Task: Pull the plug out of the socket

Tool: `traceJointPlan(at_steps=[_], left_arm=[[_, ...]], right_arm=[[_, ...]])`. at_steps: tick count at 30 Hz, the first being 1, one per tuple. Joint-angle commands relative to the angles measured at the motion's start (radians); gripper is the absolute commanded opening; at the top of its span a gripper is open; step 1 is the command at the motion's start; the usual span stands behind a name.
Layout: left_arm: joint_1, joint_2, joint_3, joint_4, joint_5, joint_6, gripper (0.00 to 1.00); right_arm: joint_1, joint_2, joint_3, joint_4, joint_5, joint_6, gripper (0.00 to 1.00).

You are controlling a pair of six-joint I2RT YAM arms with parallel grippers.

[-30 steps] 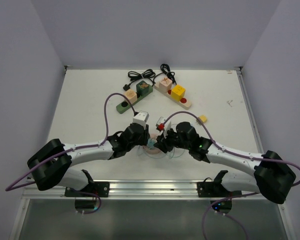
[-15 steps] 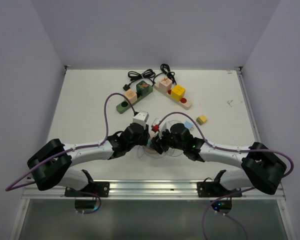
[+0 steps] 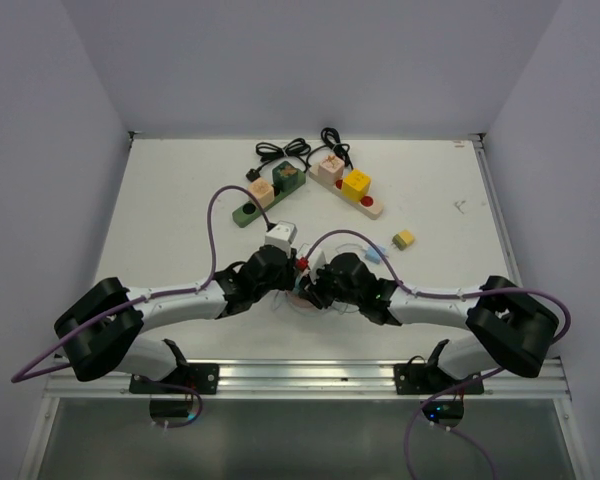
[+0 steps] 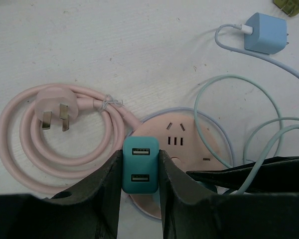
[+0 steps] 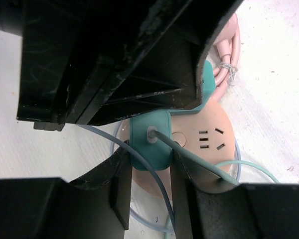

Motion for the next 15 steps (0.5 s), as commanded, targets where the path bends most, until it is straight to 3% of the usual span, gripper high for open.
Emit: traceJointPlan(at_steps=[1,7,15], left_arm=[[0.019,-0.017,-0.015,0.024,0.03,-0.013,0.0],[0.079,-0.034,-0.028,0.047,0.082,-0.019,0.0],[0.119,-0.022,-0.016,0.054,0.11,-0.005,0.0]], right_arm=[[0.004,-0.012,0.0,0.097,0.046,0.001,0.13],[0.006,-0.043,-0.041,0.116,0.032,-0.012,0.04],[0.01,-0.052,-0.055,0.116,0.027,-0.018,0.0]])
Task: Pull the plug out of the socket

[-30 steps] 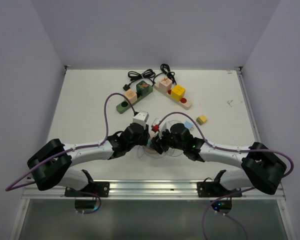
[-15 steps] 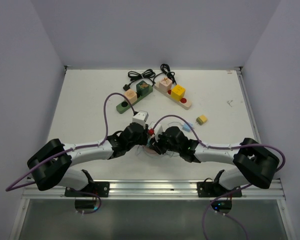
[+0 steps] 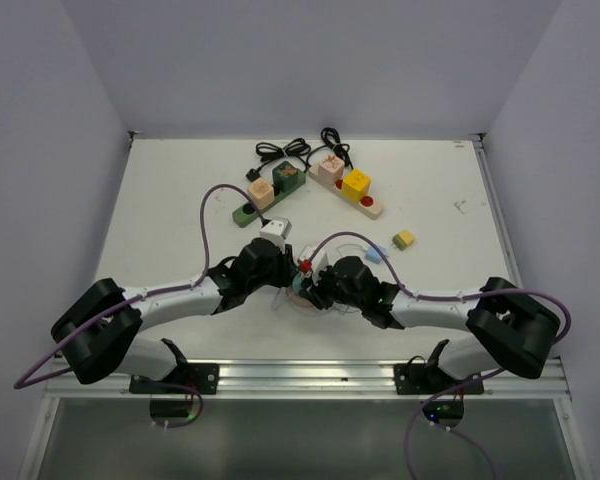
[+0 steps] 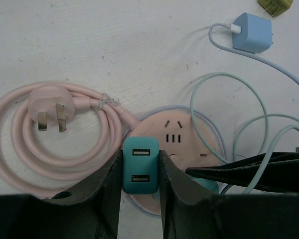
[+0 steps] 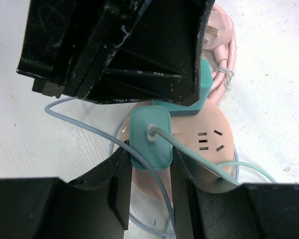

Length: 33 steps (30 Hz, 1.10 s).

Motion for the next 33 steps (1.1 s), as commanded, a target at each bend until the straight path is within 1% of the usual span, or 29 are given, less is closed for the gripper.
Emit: traceJointPlan(at_steps=[1,4,9,12,16,17,21,22,24,25,27,28,29,31,33], left_arm=[[0.03,-0.003,0.001,0.031,-0.039,0.005,0.0],[0.03,0.007,-0.008,0.02,-0.068,0.012,0.0],[0.03,0.024,-0.016,-0.038,-0.168,0.001,0.0],[0.031,0.047,0.001,-0.069,-0.188,-0.016,0.0],[0.033,0.075,0.021,-0.084,-0.183,-0.027,0.0],[0.031,0.078,0.026,-0.084,-0.182,-0.028,0.0],[0.033,0.093,0.027,-0.081,-0.176,-0.03,0.0],[0.033,0.093,0.023,-0.079,-0.174,-0.028,0.0],[0.033,0.087,0.013,-0.069,-0.176,-0.024,0.0],[0.033,0.083,0.0,-0.061,-0.176,-0.021,0.0],[0.033,0.061,-0.02,-0.03,-0.168,-0.016,0.0],[0.033,0.052,-0.042,-0.018,-0.162,-0.008,0.0],[0.031,0.034,-0.053,0.005,-0.16,-0.002,0.0],[0.031,0.017,-0.088,0.034,-0.139,0.015,0.0],[0.028,-0.003,-0.108,0.063,-0.134,0.021,0.0]], right_arm=[[0.005,-0.048,-0.012,0.03,0.013,-0.018,0.0],[0.008,-0.062,-0.011,0.014,0.018,-0.027,0.0],[0.039,-0.1,-0.037,0.027,0.055,-0.068,0.0],[0.091,-0.122,-0.062,0.065,0.104,-0.125,0.0],[0.198,-0.116,-0.069,0.08,0.243,-0.228,0.0],[0.208,-0.116,-0.072,0.091,0.254,-0.246,0.0],[0.211,-0.134,-0.083,0.114,0.259,-0.219,0.0],[0.208,-0.137,-0.085,0.116,0.257,-0.187,0.0],[0.191,-0.153,-0.091,0.145,0.201,-0.145,0.0],[0.145,-0.157,-0.089,0.146,0.158,-0.077,0.0],[0.085,-0.163,-0.082,0.149,0.021,-0.006,0.0],[0.024,-0.162,-0.077,0.149,-0.017,0.043,0.0],[-0.002,-0.163,-0.078,0.157,-0.054,0.086,0.0],[-0.063,-0.157,-0.071,0.157,-0.138,0.135,0.0],[-0.09,-0.147,-0.054,0.145,-0.178,0.145,0.0]])
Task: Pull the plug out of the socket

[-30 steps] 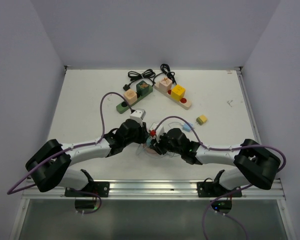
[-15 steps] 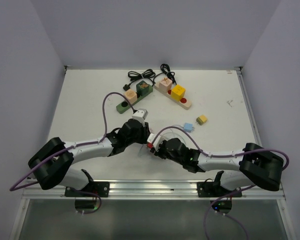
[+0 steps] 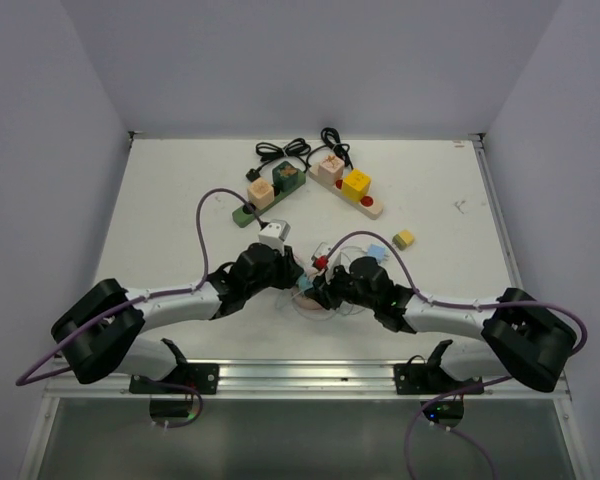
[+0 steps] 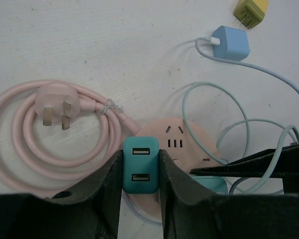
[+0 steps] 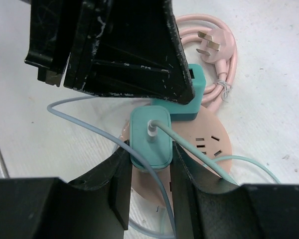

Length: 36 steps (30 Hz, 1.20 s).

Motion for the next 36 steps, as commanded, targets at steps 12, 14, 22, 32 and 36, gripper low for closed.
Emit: traceJointPlan(at_steps=[12,14,22,32,36], left_arm=[[0.027,0.006,-0.053,-0.061,-0.152,0.072,0.0],[0.027,0.024,-0.031,-0.078,-0.153,0.071,0.0],[0.027,0.049,-0.029,-0.074,-0.153,0.052,0.0],[0.022,-0.007,-0.089,-0.014,-0.155,0.066,0.0],[0.022,0.006,-0.082,-0.012,-0.147,0.065,0.0]], right_arm=[[0.238,-0.008,0.069,-0.007,0.218,-0.244,0.0],[0.273,0.005,0.072,0.0,0.297,-0.295,0.0],[0.197,-0.015,0.083,0.011,0.156,-0.089,0.01],[-0.05,-0.014,0.089,0.03,-0.171,0.127,0.0],[0.023,-0.023,0.099,-0.011,-0.106,0.023,0.0]])
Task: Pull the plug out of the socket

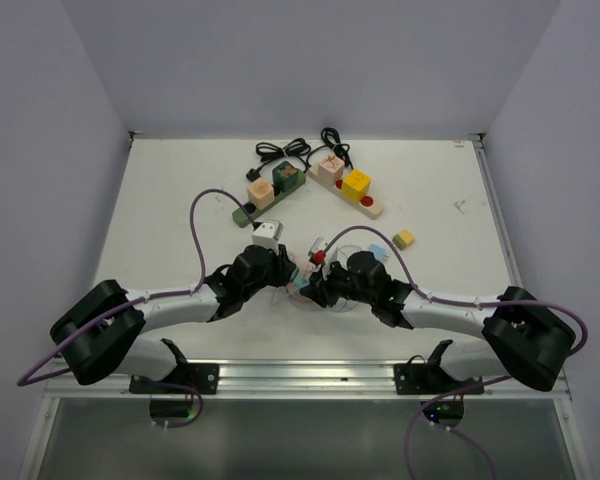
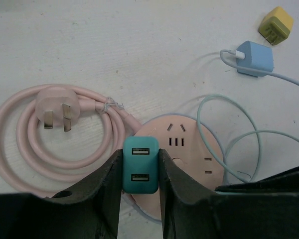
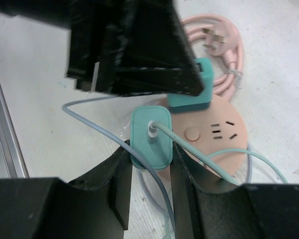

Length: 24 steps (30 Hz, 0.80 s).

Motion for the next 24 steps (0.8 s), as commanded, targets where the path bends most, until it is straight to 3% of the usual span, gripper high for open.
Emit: traceJointPlan(at_steps=[1,5,9,21,24], left_arm=[[0.013,0.022,-0.024,-0.088,-0.067,0.043,0.0],[0.013,0.016,-0.003,-0.113,-0.07,0.048,0.0],[0.013,0.007,0.031,-0.14,-0.074,0.048,0.0],[0.026,0.025,0.122,-0.257,-0.16,-0.043,0.0],[0.027,0.025,0.129,-0.274,-0.182,-0.067,0.0]], right_arm=[[0.08,-0.037,0.055,-0.032,0.018,-0.12,0.0],[0.11,-0.052,0.066,-0.098,0.09,-0.14,0.01],[0.11,-0.174,0.004,-0.104,0.166,-0.11,0.02],[0.042,-0.296,-0.099,-0.278,0.525,0.171,0.08],[-0.007,-0.311,-0.129,-0.275,0.529,0.222,0.11]])
